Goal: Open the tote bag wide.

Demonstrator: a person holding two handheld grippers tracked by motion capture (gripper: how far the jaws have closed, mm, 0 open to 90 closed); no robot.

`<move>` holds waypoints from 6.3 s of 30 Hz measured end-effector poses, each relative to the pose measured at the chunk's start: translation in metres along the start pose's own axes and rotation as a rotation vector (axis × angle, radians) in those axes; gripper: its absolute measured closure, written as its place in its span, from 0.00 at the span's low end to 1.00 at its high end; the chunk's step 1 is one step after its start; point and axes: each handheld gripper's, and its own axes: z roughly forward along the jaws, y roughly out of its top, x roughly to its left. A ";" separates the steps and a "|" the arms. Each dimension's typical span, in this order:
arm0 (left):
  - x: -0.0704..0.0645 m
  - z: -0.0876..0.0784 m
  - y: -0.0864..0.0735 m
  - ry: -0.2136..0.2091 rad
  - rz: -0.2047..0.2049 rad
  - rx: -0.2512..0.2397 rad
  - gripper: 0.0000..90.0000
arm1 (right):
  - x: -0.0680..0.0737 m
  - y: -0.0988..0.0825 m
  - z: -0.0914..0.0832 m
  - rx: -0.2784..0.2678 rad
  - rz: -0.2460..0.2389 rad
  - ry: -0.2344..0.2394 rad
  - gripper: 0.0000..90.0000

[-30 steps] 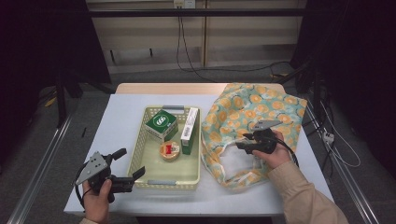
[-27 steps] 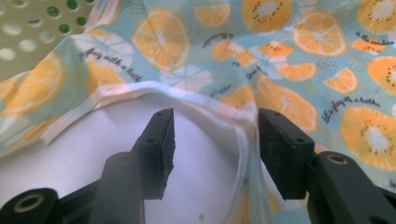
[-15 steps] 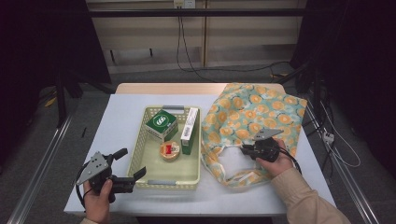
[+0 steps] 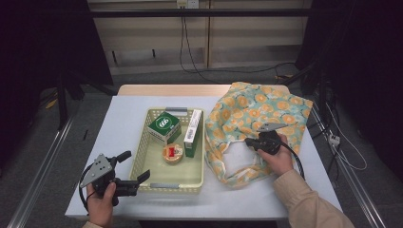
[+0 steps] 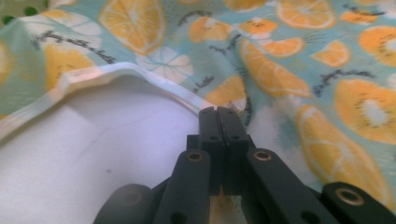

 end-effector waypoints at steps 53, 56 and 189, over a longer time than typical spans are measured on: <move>-0.004 -0.001 0.001 -0.004 0.004 0.004 0.02 | 0.117 -0.013 -0.014 0.098 -0.267 0.333 0.89; -0.004 -0.001 0.001 -0.005 0.003 0.005 0.02 | 0.113 -0.012 -0.015 0.100 -0.271 0.319 0.97; 0.005 -0.003 -0.002 0.009 -0.029 -0.012 0.02 | 0.038 0.001 -0.020 0.061 -0.184 0.176 0.76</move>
